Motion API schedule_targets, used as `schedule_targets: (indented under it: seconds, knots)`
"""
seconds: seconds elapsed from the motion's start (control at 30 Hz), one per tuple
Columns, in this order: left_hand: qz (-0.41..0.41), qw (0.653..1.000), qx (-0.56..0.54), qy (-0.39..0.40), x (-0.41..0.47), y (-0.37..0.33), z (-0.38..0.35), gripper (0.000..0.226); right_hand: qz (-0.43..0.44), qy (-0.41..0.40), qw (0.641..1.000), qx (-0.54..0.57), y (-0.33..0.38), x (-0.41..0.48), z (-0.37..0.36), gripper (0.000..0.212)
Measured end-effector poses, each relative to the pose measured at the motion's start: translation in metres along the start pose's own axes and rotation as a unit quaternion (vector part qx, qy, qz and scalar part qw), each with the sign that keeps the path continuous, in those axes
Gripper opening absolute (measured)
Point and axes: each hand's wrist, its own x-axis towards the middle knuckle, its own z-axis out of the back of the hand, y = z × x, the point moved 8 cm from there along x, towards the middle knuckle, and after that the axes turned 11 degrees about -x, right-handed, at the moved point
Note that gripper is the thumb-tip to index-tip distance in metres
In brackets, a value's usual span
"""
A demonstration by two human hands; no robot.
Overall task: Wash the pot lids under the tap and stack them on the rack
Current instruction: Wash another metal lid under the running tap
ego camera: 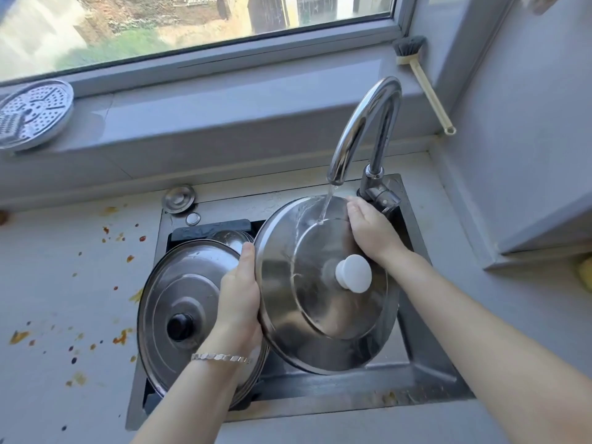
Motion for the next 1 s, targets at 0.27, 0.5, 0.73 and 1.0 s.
schedule_targets:
  seconds: [0.27, 0.5, 0.73, 1.0]
  knots:
    - [-0.104, 0.99, 0.093, 0.026, 0.002, -0.029, -0.001, 0.043, 0.02, -0.076, 0.995, 0.066, 0.006, -0.006, -0.003, 0.039]
    - [-0.143, 0.983, 0.117, 0.011, -0.001, -0.028, 0.002, 0.038, -0.104, 0.042, 0.993, 0.043, 0.0, -0.002, -0.019, 0.039]
    - [-0.101, 0.993, 0.064, 0.024, -0.008, -0.013, -0.027, 0.046, 0.249, -0.002, 0.956, -0.154, 0.111, -0.053, -0.039, 0.064]
    - [-0.093, 0.994, 0.059, -0.025, -0.008, 0.001, -0.012, 0.047, 0.103, 0.041, 0.991, -0.08, 0.07, -0.018, -0.034, 0.04]
